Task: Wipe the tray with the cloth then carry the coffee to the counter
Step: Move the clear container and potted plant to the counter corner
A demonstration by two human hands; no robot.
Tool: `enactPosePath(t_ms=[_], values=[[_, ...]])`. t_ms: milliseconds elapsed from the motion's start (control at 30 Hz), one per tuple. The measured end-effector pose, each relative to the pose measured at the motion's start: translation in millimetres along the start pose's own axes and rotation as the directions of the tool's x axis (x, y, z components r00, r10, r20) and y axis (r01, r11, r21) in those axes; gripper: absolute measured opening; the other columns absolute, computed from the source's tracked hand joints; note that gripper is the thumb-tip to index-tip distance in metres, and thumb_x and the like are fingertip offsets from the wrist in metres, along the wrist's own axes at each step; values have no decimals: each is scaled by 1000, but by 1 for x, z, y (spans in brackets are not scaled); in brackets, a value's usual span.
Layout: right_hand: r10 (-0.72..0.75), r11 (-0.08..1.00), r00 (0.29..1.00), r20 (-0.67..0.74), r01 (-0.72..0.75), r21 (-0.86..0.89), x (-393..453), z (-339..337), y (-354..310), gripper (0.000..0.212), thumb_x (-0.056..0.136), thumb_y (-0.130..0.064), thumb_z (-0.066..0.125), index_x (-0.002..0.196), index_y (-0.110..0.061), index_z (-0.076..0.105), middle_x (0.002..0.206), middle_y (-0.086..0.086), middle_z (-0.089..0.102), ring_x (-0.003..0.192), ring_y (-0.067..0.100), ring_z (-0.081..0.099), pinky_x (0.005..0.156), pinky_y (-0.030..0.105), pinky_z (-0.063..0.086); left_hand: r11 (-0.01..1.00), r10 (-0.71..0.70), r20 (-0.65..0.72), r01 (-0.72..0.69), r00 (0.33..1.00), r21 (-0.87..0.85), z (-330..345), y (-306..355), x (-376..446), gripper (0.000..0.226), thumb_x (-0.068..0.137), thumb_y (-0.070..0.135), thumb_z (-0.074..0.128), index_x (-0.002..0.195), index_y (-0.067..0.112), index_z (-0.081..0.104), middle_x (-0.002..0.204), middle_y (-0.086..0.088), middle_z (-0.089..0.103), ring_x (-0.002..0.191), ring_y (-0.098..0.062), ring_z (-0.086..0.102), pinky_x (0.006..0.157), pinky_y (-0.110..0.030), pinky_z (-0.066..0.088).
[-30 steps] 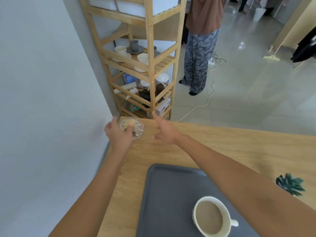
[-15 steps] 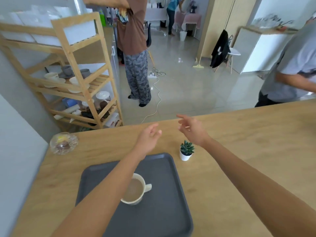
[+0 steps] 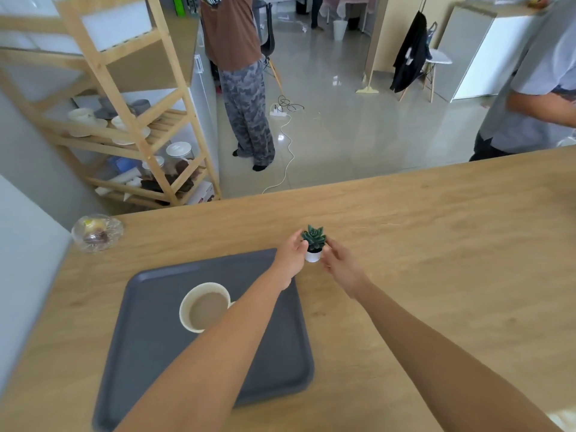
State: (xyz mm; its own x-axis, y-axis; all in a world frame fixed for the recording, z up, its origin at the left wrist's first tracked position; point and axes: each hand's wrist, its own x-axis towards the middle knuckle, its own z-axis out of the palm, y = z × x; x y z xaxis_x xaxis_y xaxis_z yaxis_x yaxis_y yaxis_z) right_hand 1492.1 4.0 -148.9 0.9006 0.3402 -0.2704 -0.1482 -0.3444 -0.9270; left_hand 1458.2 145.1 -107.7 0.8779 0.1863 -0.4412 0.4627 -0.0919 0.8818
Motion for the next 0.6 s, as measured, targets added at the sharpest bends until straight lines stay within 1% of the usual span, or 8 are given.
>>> enactPosePath(t_ms=[67,167,233,300,400,433,533,600], values=[[-29,1000,1000,8,29,11,2,1,-6,52,85,-48,42,136,-37,47,107,-13,65,97,12,60,98,41,47,1000,15,-16,-15,1000,-24,-1,4,-4,48,100,24,39,147,30,29,148,-3,43,133,-22,43,111,-42,36],[-98,995,995,32,98,7,4,5,-34,40,94,-35,42,134,-36,49,100,-4,64,87,14,57,90,41,49,996,66,-44,-69,997,-58,-15,20,-14,48,100,21,40,147,29,30,148,-5,43,134,-21,42,112,-42,35],[-131,991,990,46,131,-3,9,12,-58,40,97,-33,42,137,-34,47,110,-2,65,95,19,63,95,39,50,991,115,-78,-119,990,-59,-34,32,-21,48,100,20,41,147,28,32,146,-6,45,133,-22,44,110,-41,37],[-163,987,984,71,163,2,14,28,-84,40,99,-31,41,139,-30,46,120,1,64,105,22,64,99,37,50,987,144,-132,-151,981,-49,-60,42,-29,46,100,20,41,145,28,35,140,-8,52,129,-23,48,105,-36,41],[-192,981,968,159,191,24,22,70,-119,40,101,-25,39,140,-23,45,127,5,60,104,22,63,98,32,50,985,161,-230,-171,960,-24,-111,47,-45,44,99,21,42,142,29,40,131,-10,58,120,-21,53,96,-29,40],[-202,979,960,194,200,33,24,88,-129,40,101,-24,39,140,-22,46,129,7,59,106,23,64,98,32,50,986,154,-261,-165,953,-24,-130,45,-51,44,98,22,42,142,29,41,130,-10,58,120,-22,53,97,-30,40],[-200,979,936,288,202,22,31,153,-150,37,101,-24,39,137,-23,49,129,18,59,113,31,61,102,40,48,992,105,-347,-125,932,-35,-191,27,-68,42,98,24,42,140,30,43,131,-14,58,124,-31,52,101,-40,42],[-191,980,908,372,198,19,33,198,-159,37,101,-24,38,137,-24,49,130,14,59,114,29,61,103,38,47,991,82,-398,-117,914,-63,-230,10,-80,41,99,22,40,139,30,43,130,-14,59,119,-31,55,97,-40,44]])
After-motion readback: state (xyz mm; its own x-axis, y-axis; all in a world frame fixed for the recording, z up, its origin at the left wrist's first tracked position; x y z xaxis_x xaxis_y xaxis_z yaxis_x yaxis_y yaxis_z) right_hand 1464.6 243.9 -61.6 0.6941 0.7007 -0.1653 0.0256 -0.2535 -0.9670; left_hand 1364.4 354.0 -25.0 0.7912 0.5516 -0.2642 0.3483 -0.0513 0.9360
